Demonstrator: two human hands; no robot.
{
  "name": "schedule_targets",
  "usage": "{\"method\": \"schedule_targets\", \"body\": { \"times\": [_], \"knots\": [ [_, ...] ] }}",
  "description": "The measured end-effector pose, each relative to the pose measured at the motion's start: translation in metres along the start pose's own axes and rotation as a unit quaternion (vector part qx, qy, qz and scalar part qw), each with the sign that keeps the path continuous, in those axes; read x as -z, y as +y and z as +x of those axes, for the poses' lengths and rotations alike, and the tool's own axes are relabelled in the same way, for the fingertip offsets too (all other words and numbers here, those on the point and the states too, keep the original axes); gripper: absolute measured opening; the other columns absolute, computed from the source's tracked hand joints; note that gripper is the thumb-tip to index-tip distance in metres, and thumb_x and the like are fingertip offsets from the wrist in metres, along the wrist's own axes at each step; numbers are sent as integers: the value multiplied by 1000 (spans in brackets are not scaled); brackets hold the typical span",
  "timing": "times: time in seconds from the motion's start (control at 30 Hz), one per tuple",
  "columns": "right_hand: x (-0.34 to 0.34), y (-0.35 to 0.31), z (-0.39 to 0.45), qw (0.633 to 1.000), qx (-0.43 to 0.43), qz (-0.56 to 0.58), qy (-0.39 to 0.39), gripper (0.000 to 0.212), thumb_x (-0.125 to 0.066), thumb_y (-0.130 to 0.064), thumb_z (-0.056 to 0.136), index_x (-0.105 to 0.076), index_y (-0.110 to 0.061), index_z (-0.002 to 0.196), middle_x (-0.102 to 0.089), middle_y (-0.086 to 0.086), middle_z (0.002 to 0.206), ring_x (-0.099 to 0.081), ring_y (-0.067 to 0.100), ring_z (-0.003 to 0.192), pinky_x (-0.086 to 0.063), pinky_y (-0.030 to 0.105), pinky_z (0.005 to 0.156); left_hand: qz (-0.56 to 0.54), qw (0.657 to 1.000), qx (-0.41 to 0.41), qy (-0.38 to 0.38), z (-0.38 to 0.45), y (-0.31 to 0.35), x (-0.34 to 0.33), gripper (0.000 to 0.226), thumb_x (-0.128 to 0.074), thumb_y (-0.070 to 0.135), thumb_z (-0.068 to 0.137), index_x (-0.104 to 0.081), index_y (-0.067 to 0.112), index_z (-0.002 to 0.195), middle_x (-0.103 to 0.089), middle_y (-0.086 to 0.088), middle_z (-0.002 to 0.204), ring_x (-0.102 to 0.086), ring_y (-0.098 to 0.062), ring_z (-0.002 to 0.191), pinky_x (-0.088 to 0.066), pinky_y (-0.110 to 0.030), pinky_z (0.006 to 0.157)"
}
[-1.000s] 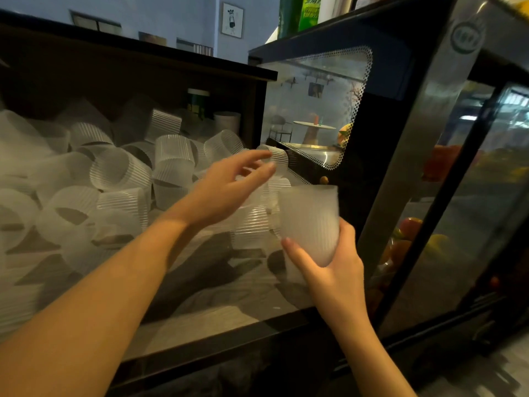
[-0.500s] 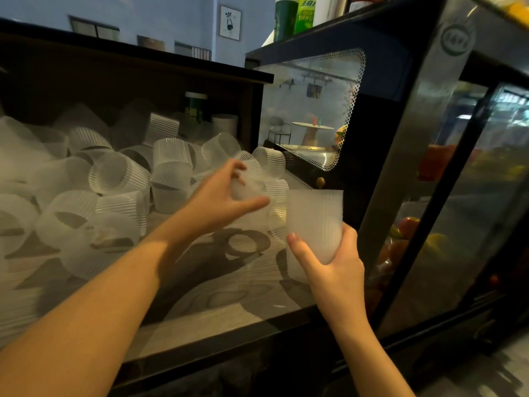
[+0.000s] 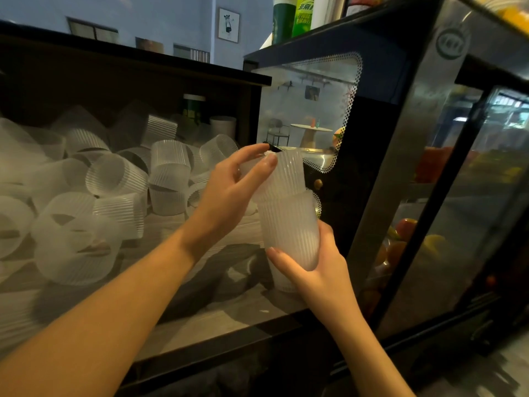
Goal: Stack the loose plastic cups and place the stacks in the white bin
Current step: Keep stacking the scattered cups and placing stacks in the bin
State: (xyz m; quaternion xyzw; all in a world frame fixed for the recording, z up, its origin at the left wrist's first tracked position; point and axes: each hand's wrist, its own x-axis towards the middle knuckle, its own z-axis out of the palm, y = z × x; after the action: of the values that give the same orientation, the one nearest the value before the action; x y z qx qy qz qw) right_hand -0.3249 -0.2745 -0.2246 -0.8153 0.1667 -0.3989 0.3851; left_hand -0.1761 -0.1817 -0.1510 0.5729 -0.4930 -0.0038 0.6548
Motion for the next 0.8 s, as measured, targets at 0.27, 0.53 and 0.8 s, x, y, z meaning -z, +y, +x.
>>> {"method": "schedule_targets", "body": {
  "times": [0.27,0.53,0.8],
  "knots": [
    [-1,-2,-3,1000,15,-14,-5,88,-66,-74,59,-32,-40,133,-47,-29,110,-53,-7,102,-59,26,73,84,993,-81,-4,-2,2,2,61,-49,61,82,-49,27,133,-55,19,114,-56,10,102,-51,-11,74],
    [1,-5,-4,999,-5,53,-9,80,-75,-56,61,-37,-32,127,-52,-16,110,-54,-8,99,-56,20,68,221,957,-123,-142,-4,3,-3,65,-39,65,85,-54,26,135,-54,15,125,-46,7,113,-39,-12,89],
    [9,-2,-8,979,-17,176,105,75,-73,-60,59,-45,-33,123,-60,-17,106,-64,4,98,-58,27,71,150,985,-23,-85,-7,-16,-11,66,-36,63,92,-36,29,148,-57,8,131,-55,5,108,-47,-9,88]
  ]
}}
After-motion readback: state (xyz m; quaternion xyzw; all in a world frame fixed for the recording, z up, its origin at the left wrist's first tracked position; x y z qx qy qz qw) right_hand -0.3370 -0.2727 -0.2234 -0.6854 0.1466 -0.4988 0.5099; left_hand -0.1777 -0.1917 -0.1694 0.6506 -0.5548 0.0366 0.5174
